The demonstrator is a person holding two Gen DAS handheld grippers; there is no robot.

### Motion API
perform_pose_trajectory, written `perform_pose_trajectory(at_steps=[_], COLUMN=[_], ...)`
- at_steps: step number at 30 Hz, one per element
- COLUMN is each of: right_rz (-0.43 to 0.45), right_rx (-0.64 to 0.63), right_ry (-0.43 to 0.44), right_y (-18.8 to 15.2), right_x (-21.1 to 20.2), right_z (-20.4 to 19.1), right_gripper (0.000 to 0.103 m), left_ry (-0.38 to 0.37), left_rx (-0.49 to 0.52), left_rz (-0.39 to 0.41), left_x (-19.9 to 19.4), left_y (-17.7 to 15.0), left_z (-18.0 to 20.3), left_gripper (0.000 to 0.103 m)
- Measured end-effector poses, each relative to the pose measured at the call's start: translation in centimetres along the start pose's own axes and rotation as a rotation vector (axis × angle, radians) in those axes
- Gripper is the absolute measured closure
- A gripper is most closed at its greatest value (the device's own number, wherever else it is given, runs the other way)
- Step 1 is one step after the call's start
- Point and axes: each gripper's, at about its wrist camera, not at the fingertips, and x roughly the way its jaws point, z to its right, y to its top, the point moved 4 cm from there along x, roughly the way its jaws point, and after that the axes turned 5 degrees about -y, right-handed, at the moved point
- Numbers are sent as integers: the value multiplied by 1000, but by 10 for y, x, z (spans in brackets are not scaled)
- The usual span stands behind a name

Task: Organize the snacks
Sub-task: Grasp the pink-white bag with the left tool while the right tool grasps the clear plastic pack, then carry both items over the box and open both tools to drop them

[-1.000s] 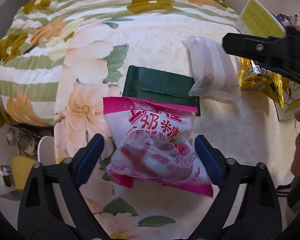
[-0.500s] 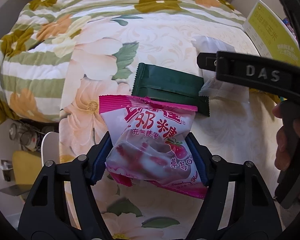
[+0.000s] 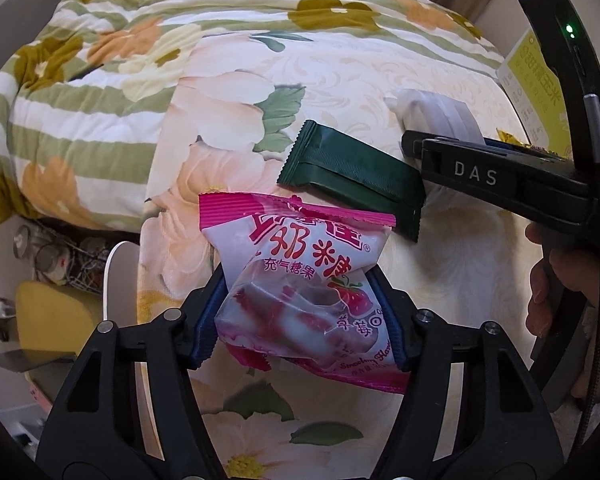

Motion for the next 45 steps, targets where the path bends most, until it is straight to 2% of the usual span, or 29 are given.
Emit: perform_pose_trajectory(at_steps=[5,10,15,22,27,33,39,45], right_rz=[-2,41,101,190,231,270,278,278], right_rx=[17,21,47,114,176,250,306,331], right_ry=[35,54,93,127,114,43,-26,-36], right_y=[0,2,9,11,3,-12,-31,-43], right_x=[-6,-31,-73,-150,-197,-238,-258,-263], right_z=[3,4,7,30,69,138,221,290], right_gripper=[44,44,44,44,44,44,44,44], left_ry=[-15,-21,-42,-97,-151,-249,-311,-309], left_rx=[-30,-29,-16,66,150,241,289,299], left_rz=[21,63,111,196,252,270,258,223], left_x=[-11,-35,-70,-127,-158,-171,-158,-119], left_y=[2,8,19,49,75,96,108,123], left_z=[-5,-5,3,35,83,169,261,346], left_gripper=[44,44,44,44,44,44,43,43])
